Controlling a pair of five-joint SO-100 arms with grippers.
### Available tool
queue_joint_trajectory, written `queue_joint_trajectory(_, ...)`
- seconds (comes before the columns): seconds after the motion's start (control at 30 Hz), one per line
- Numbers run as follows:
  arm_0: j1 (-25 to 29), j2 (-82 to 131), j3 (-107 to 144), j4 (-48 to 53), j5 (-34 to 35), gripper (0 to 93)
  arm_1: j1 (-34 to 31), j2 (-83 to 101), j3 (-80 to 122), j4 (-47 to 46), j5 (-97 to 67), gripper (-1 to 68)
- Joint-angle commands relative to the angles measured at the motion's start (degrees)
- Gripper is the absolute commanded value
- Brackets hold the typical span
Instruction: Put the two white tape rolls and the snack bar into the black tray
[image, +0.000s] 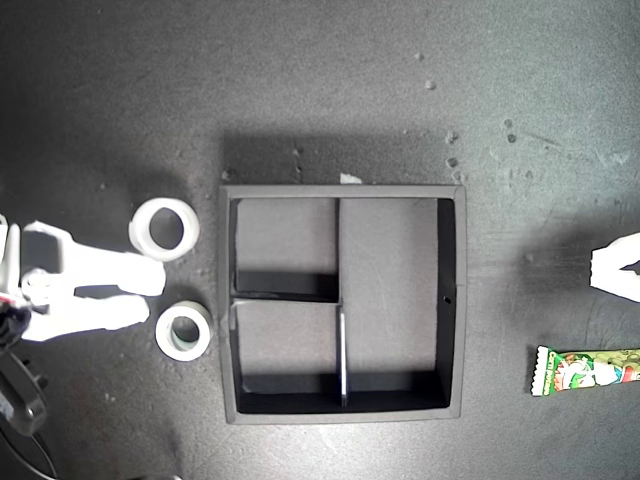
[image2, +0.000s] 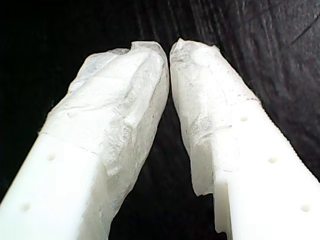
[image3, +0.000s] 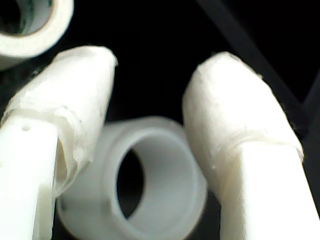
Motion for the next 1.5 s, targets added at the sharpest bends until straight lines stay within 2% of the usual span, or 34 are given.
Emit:
queue_joint_trajectory(0.0, -1.3, 2.5, -0.3, -0.1, -0.7, 11.0, 1.1, 0.5, 0.7, 0.4, -9.8, -0.1)
queue_joint_trajectory(0.23, -2.3, 0.0, -4.9, -0.2, 0.9, 9.4, 1.4, 0.5, 0.7, 1.1, -9.1, -0.1)
queue_joint_trajectory(0.47, -5.9, -24.0, -19.2, 0.4, 1.5, 11.5, 0.8, 0.5, 0.7, 3.1, -8.4, -0.1)
queue_joint_trajectory(0.8, -5.4, -56.4, -34.9, -1.0, 1.2, 13.6, 0.2, 0.5, 0.7, 5.8, -5.8, -0.1)
queue_joint_trajectory(1.2, -9.2, -70.8, -38.1, -1.2, 0.9, 13.2, -2.0, 0.5, 0.7, 3.2, -7.9, 0.2)
queue_joint_trajectory(1.33, -11.3, -75.3, -40.4, -1.7, 1.4, 6.3, -6.5, 0.5, 0.0, -3.2, -15.3, 6.2)
queue_joint_trajectory(1.4, -11.8, -75.6, -41.3, -1.4, 1.5, 3.7, -8.8, 0.5, -2.3, -3.3, -19.7, 11.5)
queue_joint_trajectory(1.47, -12.0, -74.8, -41.7, -0.9, 1.4, 2.1, -9.7, 0.5, -4.5, -3.3, -23.6, 13.7)
